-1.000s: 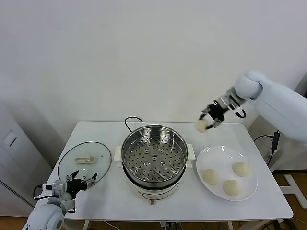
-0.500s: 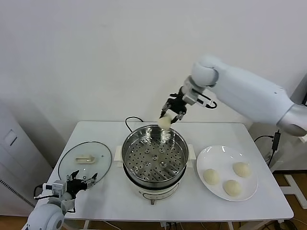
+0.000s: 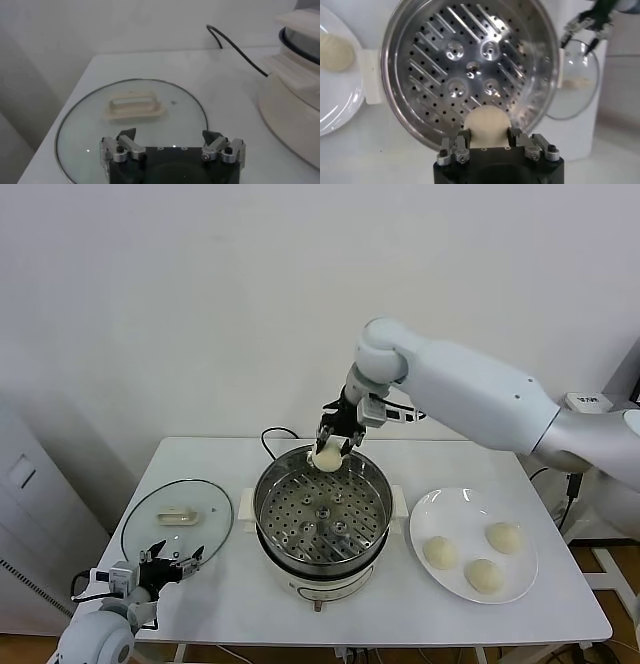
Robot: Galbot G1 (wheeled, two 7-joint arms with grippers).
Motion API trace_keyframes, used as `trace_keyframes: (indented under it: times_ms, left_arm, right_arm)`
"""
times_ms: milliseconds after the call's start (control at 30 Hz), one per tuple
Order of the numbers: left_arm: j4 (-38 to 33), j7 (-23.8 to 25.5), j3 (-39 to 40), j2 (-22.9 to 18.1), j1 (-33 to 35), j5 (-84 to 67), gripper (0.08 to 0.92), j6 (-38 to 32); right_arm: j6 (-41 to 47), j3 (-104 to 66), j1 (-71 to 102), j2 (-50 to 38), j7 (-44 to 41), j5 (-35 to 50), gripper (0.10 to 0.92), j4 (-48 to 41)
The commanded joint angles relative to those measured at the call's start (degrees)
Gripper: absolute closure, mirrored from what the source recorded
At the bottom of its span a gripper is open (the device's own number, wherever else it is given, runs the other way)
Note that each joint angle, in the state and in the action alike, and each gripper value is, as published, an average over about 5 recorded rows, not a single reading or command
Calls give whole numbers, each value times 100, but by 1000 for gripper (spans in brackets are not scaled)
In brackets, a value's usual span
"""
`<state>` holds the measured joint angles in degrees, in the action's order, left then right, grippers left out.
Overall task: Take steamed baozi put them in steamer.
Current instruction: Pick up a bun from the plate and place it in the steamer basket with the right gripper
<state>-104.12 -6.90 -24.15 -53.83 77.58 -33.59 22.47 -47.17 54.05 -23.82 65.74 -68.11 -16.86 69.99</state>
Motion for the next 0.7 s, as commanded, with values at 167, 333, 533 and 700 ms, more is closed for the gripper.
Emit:
trace_keyframes:
  times_ms: [167,333,533,700]
  left_arm:
    - [6,2,1,0,-4,2,177,-3]
    - [0,1,7,-18,-9,6,177,-2]
    - [5,3,2,-33,-10,6,177,-10]
    - [-5,2,-4,-35,-16,4,177,-10]
  right_arm:
    - [-283,-184,577,209,35,-672,550,-66]
    - [-283,-319,742,320,104,-964,550,-202]
    - [-283,-410,901,391,127,-1187,550,-268]
    - [-283,-424,965,379,104,-1249,550,-271]
